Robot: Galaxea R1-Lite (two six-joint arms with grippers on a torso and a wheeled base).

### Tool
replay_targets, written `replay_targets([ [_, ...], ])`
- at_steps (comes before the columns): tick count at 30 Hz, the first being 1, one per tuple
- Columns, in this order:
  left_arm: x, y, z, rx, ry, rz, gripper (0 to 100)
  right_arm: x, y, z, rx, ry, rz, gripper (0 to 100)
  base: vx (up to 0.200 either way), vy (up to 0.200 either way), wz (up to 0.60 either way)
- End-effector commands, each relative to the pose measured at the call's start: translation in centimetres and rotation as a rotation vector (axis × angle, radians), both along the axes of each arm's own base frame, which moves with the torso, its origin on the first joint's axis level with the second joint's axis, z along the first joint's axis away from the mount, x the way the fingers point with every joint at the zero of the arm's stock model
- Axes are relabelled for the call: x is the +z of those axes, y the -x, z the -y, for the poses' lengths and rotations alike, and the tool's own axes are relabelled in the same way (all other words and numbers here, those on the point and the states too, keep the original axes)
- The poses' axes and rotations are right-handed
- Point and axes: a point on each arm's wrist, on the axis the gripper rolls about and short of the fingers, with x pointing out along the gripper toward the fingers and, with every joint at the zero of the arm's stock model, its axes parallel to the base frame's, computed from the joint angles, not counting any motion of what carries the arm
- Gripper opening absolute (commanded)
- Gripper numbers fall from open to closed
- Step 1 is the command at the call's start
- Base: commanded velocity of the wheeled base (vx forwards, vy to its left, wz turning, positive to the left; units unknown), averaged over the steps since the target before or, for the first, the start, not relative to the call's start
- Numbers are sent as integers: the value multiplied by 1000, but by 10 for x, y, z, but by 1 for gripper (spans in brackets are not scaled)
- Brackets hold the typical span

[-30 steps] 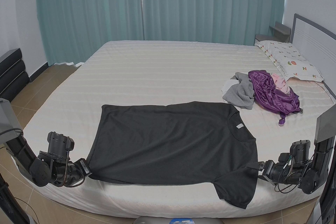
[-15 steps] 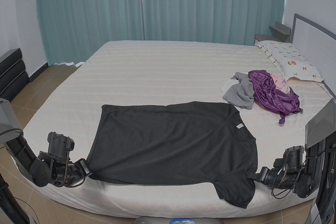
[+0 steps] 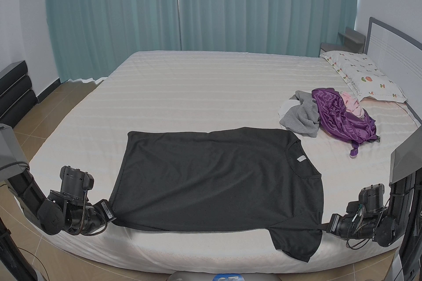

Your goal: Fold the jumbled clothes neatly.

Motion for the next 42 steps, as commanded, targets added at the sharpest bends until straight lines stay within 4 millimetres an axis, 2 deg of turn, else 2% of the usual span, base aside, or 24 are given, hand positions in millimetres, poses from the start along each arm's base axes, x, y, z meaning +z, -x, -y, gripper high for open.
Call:
replay_targets([
  [1, 0, 0, 0, 0, -1, -1, 0, 9, 4, 4, -11, 5, 23, 0, 0, 0, 0],
  [24, -4, 0, 5, -20, 4, -11, 0, 5, 6, 7, 24, 43, 0, 0, 0, 0, 0],
  [25, -4, 0, 5, -20, 4, -11, 0, 5, 6, 7, 26, 43, 0, 100, 0, 0, 0],
  [27, -4, 0, 5, -22, 7, -12, 0, 5, 6, 6, 30, 40, 0, 100, 0, 0, 0],
  [28, -4, 0, 5, -23, 9, -12, 100, 5, 6, 6, 29, 39, -1, 100, 0, 0, 0],
  [39, 7, 3, 3, -74, 139, 10, 100, 19, 3, 10, -2, 2, 82, 100, 0, 0, 0],
  [42, 6, 2, -5, -84, 206, -2, 100, 21, 2, 10, -12, -9, 96, 100, 0, 0, 0],
])
